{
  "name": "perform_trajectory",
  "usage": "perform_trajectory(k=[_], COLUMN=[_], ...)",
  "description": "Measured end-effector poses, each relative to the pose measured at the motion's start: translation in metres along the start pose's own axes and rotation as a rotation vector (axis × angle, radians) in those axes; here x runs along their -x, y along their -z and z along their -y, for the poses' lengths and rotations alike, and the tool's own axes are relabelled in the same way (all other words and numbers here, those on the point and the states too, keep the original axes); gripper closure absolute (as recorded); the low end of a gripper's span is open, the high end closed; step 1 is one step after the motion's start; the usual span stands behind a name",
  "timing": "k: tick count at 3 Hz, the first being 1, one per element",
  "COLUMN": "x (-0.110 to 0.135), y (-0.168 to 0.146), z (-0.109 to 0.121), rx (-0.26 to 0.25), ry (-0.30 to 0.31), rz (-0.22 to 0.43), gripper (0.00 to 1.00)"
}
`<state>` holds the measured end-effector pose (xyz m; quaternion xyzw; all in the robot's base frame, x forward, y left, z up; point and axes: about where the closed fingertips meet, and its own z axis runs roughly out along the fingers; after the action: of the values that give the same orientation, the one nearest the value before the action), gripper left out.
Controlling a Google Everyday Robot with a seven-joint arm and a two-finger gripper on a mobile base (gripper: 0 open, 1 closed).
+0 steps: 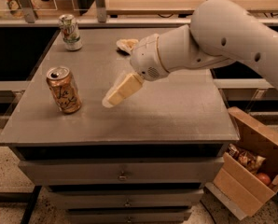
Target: Knock orange can over
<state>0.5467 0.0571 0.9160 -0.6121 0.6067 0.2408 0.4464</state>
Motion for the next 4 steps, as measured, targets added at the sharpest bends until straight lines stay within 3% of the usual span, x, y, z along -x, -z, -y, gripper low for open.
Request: perform_trajectory(k=[2,4], x=[0.009,0.021], y=[-0.068,-0.1], z=[0.016,0.005], rx=[0.063,0.133], ry=[-0.08,-0.104], rz=[0.166,0.231], gripper=[0.0,0.0])
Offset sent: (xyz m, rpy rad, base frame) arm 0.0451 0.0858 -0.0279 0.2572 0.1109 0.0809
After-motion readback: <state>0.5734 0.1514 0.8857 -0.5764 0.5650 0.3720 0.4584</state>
